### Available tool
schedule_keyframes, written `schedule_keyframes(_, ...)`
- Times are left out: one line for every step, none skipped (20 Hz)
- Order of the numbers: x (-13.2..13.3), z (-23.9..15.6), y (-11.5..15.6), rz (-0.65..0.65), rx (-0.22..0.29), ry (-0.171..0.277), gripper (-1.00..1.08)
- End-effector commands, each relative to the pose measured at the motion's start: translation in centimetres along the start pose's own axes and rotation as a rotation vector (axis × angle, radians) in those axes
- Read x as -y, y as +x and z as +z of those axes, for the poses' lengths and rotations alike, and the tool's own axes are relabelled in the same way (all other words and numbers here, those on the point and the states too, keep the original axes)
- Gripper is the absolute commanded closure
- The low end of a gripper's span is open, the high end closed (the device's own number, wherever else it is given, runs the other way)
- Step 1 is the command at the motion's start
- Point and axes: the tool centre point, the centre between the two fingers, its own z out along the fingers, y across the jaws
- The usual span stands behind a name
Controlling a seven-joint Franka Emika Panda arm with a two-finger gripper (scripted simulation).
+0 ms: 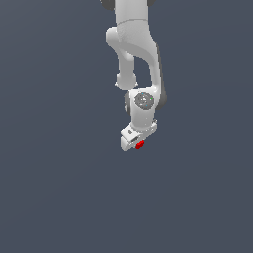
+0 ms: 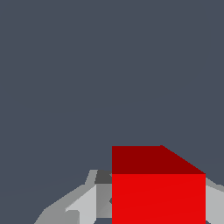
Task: Lift up the red cube by 0.2 meters.
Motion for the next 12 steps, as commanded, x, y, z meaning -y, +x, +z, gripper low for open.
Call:
schedule_keyframes(0.0, -1.2, 0.0, 0.000, -0.001, -0.001, 1.08)
schedule_keyframes(0.0, -1.8, 0.0, 0.000, -0.001, -0.002, 1.08)
schedule_keyframes(0.0, -2.4, 0.0, 0.000, -0.001, -0.002, 1.08)
schedule_keyframes(0.0, -3.1, -0.1, 0.000, -0.001, -0.002, 1.08)
schedule_keyframes(0.0, -3.9, -0.1, 0.000, -0.001, -0.002, 1.08)
schedule_keyframes(0.0, -4.7, -0.1, 0.000, -0.001, -0.002, 1.08)
schedule_keyframes(0.0, -5.5, -0.1, 0.000, -0.001, -0.002, 1.08)
schedule_keyframes(0.1, -6.4, -0.1, -0.001, -0.001, -0.002, 1.08)
schedule_keyframes(0.1, -7.4, -0.1, -0.001, -0.001, -0.002, 1.08)
schedule_keyframes(0.1, -8.4, -0.2, -0.001, -0.001, -0.002, 1.08)
schedule_keyframes(0.1, -9.5, -0.2, -0.001, -0.001, -0.002, 1.08)
schedule_keyframes(0.1, -10.4, -0.2, -0.001, -0.001, -0.002, 1.08)
